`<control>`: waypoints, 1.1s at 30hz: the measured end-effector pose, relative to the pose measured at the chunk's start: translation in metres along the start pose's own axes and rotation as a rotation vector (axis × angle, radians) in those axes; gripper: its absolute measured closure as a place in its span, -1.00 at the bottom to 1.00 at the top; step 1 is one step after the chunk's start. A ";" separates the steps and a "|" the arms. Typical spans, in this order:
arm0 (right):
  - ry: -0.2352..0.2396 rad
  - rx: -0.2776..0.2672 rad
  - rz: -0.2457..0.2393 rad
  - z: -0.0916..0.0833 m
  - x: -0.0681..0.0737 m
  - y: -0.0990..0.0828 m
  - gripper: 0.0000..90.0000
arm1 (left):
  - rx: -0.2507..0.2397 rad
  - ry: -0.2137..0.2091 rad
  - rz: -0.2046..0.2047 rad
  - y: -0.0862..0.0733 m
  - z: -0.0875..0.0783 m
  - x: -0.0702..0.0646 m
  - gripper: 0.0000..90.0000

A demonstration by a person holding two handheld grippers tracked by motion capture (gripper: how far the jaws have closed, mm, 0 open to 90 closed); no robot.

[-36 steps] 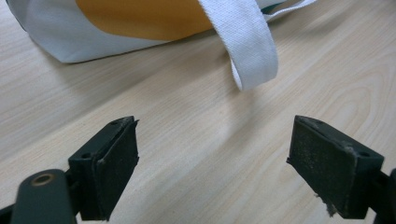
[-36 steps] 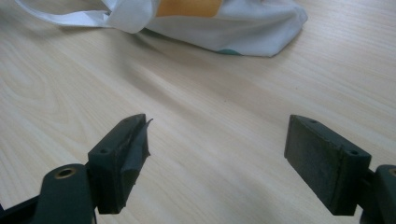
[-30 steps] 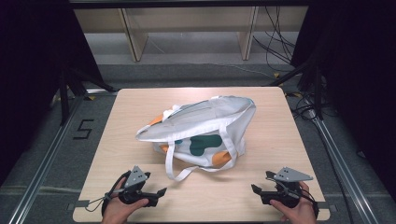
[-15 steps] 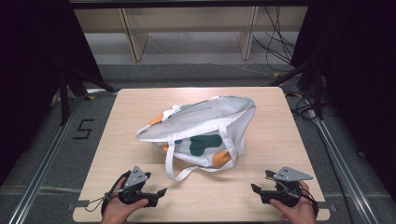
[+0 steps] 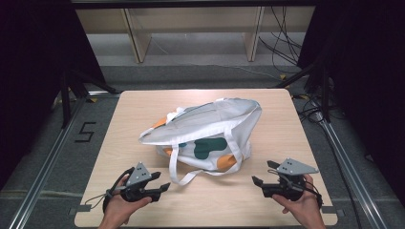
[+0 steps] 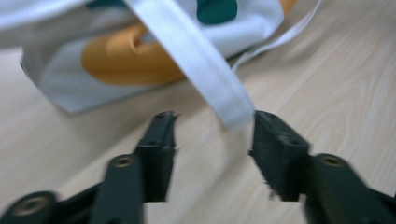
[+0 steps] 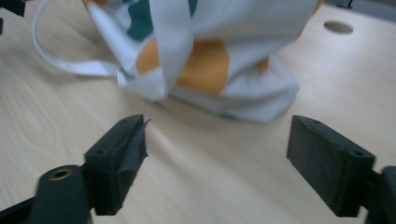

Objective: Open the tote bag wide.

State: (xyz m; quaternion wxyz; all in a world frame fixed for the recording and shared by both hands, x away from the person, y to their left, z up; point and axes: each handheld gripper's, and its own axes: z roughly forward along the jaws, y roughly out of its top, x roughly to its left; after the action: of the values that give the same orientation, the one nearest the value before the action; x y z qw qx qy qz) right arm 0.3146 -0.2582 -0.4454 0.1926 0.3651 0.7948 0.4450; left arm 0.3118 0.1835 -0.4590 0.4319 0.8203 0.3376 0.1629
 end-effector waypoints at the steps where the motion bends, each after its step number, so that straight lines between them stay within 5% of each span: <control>1: 0.003 -0.011 -0.012 0.000 0.000 0.007 -0.29 | -0.005 0.004 0.005 0.005 -0.001 0.002 0.38; 5: 0.030 -0.066 -0.087 0.002 -0.002 0.052 0.13 | -0.046 -0.002 0.010 0.028 -0.002 0.012 0.65; 8: 0.041 -0.082 -0.091 0.004 0.000 0.069 0.25 | -0.049 0.011 0.038 0.042 -0.002 0.021 0.79; 9: 0.045 -0.080 -0.108 0.003 -0.001 0.077 0.33 | -0.071 0.007 0.013 0.045 -0.001 0.022 0.85; 10: 0.034 -0.118 -0.138 0.006 -0.001 0.084 0.40 | -0.071 0.004 0.020 0.048 -0.001 0.024 0.90; 12: 0.040 -0.109 -0.172 0.006 -0.001 0.096 0.54 | -0.062 0.005 0.036 0.054 0.000 0.028 0.97; 13: 0.034 -0.116 -0.173 0.007 -0.001 0.101 0.60 | -0.072 0.001 0.018 0.056 0.001 0.028 0.99; 18: 0.056 -0.109 -0.200 0.015 -0.007 0.125 0.88 | -0.069 0.007 0.052 0.074 0.000 0.038 0.99; 23: 0.002 -0.109 -0.239 0.022 -0.013 0.152 1.00 | -0.078 0.024 0.019 0.092 0.006 0.052 0.99; 26: -0.058 -0.097 -0.279 0.026 -0.020 0.170 1.00 | -0.060 0.050 0.022 0.105 0.012 0.063 0.99; 29: -0.084 -0.050 -0.270 0.036 -0.028 0.182 1.00 | -0.049 0.066 0.019 0.115 0.020 0.073 0.99; 33: -0.098 0.058 -0.290 0.057 -0.037 0.181 1.00 | -0.056 0.083 -0.026 0.123 0.036 0.082 0.98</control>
State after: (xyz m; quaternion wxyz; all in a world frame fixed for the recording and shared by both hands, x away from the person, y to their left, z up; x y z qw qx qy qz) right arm 0.4488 -0.1923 -0.3228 0.2830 0.2731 0.8412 0.3710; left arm 0.4411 0.1698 -0.3808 0.4423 0.7961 0.3612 0.2004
